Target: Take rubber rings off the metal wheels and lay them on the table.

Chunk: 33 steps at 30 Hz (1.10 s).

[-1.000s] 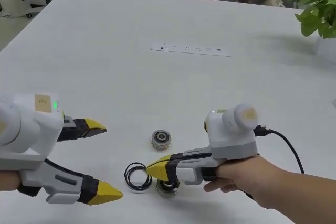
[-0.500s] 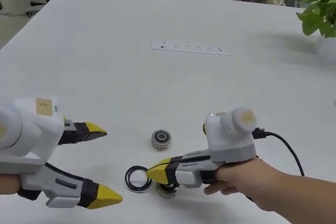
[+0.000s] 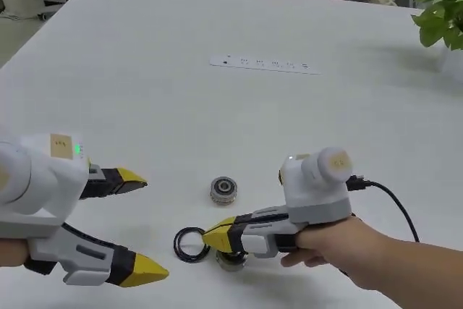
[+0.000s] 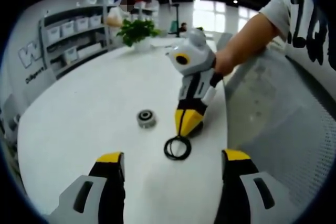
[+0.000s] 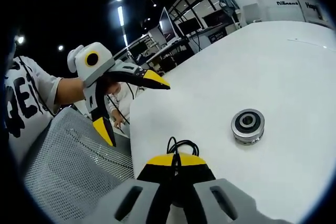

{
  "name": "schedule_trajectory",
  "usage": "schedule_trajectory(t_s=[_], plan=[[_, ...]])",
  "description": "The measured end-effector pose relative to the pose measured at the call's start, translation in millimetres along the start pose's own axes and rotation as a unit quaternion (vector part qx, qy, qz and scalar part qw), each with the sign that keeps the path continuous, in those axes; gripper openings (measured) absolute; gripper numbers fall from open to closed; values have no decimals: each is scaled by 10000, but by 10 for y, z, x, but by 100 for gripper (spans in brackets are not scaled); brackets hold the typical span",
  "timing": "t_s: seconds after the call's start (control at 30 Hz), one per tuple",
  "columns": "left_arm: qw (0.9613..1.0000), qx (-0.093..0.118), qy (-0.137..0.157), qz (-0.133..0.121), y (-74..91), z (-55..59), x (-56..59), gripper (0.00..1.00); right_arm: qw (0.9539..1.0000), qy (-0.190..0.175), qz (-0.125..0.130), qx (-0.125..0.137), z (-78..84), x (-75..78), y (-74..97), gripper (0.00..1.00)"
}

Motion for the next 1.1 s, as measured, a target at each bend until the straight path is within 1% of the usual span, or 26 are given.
schedule_trajectory(t_s=[0.3,0.73,1.1], plan=[[10000,-8,-19,20,-12,-4,-7,76,10000,38,58,5,-13,15,7,0],[10000,-22,-26,15,2,-5,4,76,9999,81,97,23,-22,8,9,6],[10000,2,-60,-12,23,-43,6,76,9996,132,156,183,-96,-15,76,10]])
Point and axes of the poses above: the centre of the closed fingertips' face, and the gripper's own axes: y roughly backward along the fingers, x roughly to its right, z roughly out of its underside, the point moved 8 cm from there along y, roughly backward along the fingers, and after that the axes turned 12 degrees about -z, right-handed, at the moved point
